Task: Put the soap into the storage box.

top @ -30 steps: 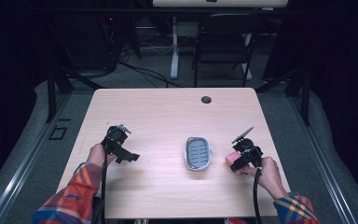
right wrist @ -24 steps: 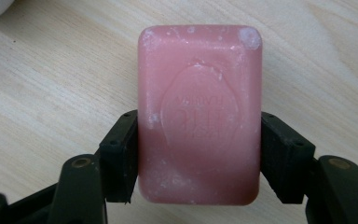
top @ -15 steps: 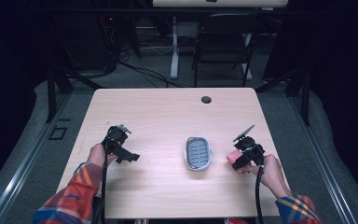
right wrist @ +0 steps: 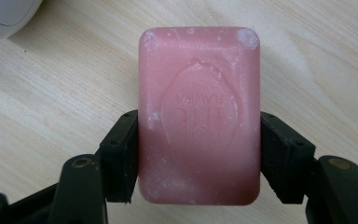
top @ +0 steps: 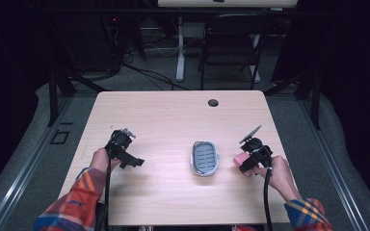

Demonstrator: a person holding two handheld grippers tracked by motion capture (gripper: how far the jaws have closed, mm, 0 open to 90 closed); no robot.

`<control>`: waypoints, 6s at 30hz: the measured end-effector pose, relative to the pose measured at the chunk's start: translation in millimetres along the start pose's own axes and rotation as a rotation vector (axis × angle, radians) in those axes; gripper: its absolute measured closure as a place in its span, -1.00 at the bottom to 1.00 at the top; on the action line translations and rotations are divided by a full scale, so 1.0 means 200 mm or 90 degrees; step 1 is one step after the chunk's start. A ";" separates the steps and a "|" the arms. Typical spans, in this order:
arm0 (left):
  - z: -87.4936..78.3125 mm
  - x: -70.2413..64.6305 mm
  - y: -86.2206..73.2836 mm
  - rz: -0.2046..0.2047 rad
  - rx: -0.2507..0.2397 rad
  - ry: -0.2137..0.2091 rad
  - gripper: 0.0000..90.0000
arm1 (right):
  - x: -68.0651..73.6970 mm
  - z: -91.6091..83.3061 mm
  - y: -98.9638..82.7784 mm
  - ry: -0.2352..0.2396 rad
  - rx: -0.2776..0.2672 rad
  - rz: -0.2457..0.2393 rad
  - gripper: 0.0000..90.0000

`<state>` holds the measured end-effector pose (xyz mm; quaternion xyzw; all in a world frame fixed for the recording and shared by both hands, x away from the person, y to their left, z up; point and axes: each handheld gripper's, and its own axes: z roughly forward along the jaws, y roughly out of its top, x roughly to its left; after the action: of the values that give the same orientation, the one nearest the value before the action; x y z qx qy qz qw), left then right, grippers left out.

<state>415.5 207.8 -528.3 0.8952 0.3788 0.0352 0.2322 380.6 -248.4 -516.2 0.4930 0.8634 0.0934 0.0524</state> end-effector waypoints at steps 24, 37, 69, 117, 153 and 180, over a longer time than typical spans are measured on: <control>-0.01 -0.01 0.00 0.004 -0.003 0.000 -1.00 | 0.00 -0.07 0.08 -0.003 -0.005 -0.019 -0.18; -0.01 -0.01 0.01 0.010 -0.014 -0.004 -1.00 | 0.01 -0.12 0.13 -0.017 -0.009 -0.029 -0.18; 0.00 -0.01 0.01 0.007 -0.002 0.018 -1.00 | 0.11 -0.31 0.34 -0.040 -0.020 -0.093 -0.18; 0.00 -0.01 0.01 0.007 -0.005 0.013 -1.00 | 0.30 -0.24 0.49 -0.034 0.026 -0.162 -0.18; 0.02 0.00 0.03 0.012 0.001 0.003 -1.00 | 0.47 -0.06 0.60 -0.064 0.060 -0.171 -0.18; 0.01 -0.01 0.02 0.013 0.002 0.005 -1.00 | 0.54 -0.05 0.57 -0.009 0.066 -0.124 -0.20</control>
<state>416.3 203.9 -527.8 0.8993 0.3704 0.0405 0.2289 419.9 -100.9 -482.9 0.4098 0.9104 0.0396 0.0413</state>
